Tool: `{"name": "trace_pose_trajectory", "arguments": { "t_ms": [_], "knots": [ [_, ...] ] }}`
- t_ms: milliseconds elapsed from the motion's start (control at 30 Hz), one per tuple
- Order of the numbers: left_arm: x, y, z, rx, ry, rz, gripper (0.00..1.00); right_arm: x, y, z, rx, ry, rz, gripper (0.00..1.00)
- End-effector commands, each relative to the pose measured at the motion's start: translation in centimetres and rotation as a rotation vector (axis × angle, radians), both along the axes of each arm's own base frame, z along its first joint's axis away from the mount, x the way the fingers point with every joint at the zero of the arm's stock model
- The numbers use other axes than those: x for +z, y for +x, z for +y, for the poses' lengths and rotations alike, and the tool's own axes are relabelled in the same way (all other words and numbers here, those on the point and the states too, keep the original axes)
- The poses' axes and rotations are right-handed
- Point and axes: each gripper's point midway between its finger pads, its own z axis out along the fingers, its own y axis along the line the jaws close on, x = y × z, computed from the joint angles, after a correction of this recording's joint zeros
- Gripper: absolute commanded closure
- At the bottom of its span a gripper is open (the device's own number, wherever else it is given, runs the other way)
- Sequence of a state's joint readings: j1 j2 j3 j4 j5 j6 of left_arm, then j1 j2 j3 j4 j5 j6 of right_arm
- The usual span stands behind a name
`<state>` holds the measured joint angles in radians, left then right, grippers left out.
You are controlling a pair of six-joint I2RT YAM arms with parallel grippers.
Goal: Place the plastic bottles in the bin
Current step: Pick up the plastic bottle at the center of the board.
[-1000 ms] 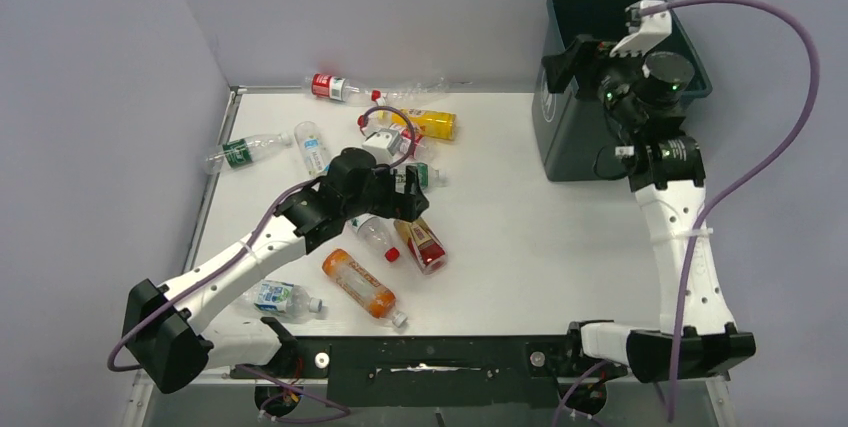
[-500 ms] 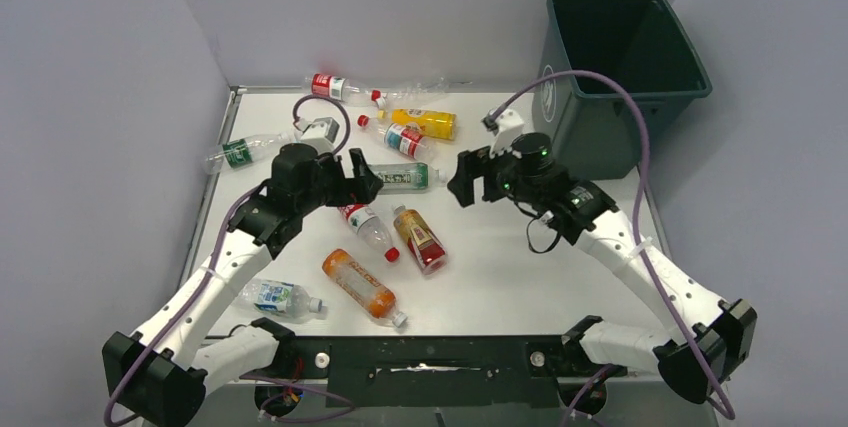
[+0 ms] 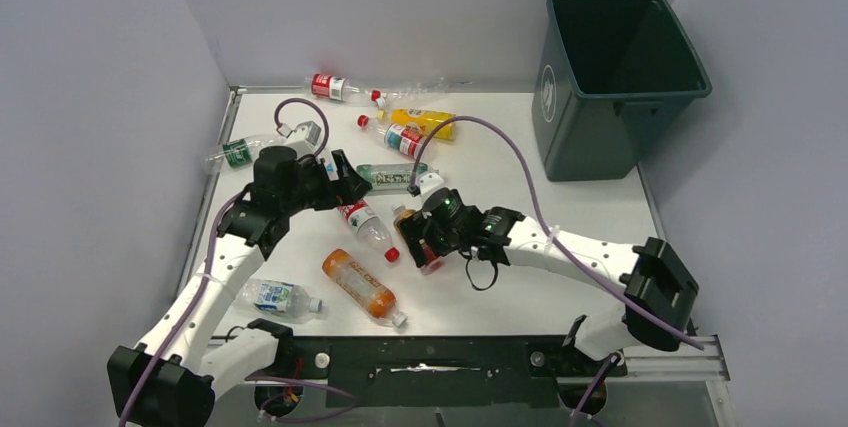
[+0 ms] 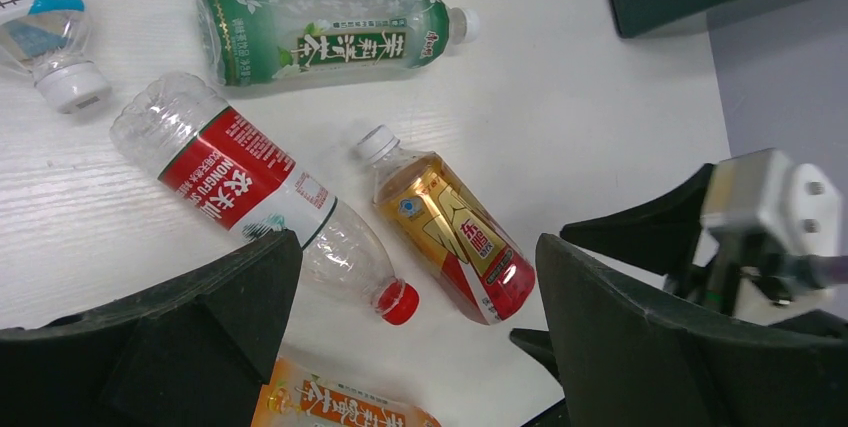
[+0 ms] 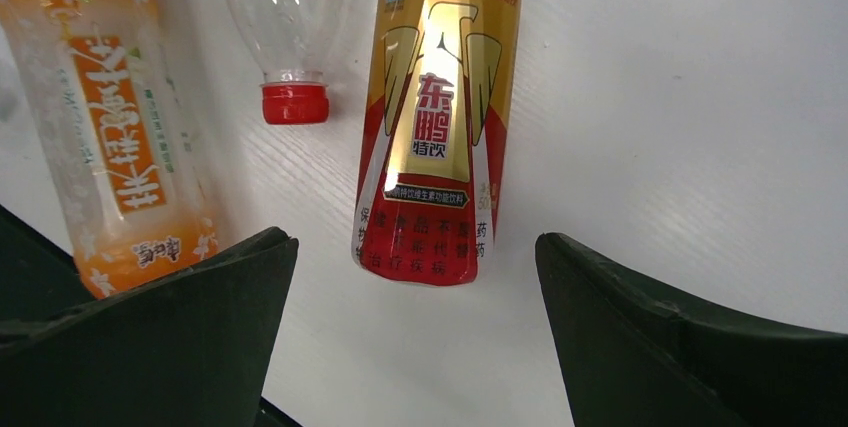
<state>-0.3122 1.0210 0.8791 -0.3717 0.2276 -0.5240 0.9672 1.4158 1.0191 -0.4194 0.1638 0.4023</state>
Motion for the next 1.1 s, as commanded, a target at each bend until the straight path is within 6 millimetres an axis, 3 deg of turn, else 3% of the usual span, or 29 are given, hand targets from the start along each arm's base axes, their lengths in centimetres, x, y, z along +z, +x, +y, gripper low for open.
{"name": "trace_pose_trajectory", "arguments": {
  "t_ms": [0, 167, 600, 900, 1067],
  "knots": [
    [2.1, 0.0, -0.5, -0.022, -0.051, -0.06, 0.11, 0.0, 1.1, 1.6, -0.032, -0.005, -0.052, 0.05],
    [2.2, 0.0, -0.5, -0.025, -0.054, -0.06, 0.11, -2.7, 0.8, 2.3, -0.019, -0.071, -0.028, 0.04],
    [2.2, 0.3, -0.7, -0.038, -0.055, -0.055, 0.11, -6.2, 0.7, 3.3, 0.01, -0.147, 0.015, 0.07],
    [2.2, 0.6, -1.1, -0.05, -0.062, -0.056, 0.11, -6.2, 0.6, 3.3, 0.016, -0.14, 0.016, 0.34],
    [2.1, 0.6, -1.2, -0.051, -0.066, -0.054, 0.11, -4.9, 0.5, 2.9, 0.003, -0.12, -0.002, 0.37]
  ]
}}
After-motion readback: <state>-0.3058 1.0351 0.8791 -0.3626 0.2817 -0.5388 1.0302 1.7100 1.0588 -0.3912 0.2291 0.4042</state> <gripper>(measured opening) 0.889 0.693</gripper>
